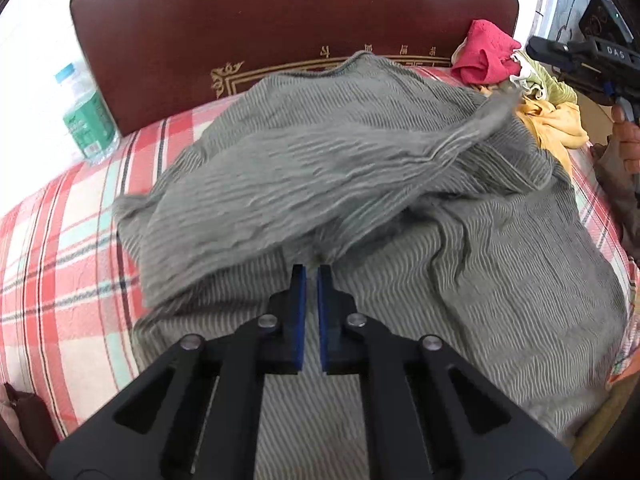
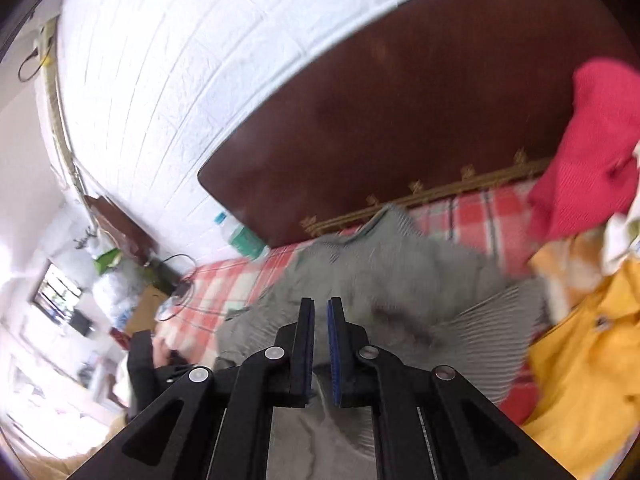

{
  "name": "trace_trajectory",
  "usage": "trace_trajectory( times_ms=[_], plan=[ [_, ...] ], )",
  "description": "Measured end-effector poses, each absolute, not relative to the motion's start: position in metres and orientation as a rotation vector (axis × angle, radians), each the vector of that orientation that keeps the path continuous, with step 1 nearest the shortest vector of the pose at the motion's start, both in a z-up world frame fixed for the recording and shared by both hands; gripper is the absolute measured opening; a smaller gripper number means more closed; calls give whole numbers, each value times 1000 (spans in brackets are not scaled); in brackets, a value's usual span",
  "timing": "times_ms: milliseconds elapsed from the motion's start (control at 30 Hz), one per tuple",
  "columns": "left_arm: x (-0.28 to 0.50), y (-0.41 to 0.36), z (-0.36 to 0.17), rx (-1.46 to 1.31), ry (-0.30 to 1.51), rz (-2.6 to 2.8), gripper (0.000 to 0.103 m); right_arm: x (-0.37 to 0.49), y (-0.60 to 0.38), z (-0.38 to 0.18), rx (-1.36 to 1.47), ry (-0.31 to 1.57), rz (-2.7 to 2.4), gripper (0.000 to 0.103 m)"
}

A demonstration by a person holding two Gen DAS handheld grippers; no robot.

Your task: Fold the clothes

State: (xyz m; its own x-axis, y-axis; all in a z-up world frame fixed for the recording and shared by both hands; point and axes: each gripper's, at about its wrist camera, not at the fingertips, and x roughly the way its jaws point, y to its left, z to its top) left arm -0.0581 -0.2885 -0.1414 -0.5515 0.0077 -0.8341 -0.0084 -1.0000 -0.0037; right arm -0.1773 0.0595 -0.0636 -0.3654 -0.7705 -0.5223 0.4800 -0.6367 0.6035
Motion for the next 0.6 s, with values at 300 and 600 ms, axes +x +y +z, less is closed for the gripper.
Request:
trace_trajectory(
  times_ms=[300,600],
  plan=[
    [-40,-279,-139,-1454,109,2790,7,-177,65,-137,1400,-533,-1953,64],
    [-88,-253,-145,-1461,106,2791,27,-182,26,-153,1405,-431,-1894,8]
  ],
)
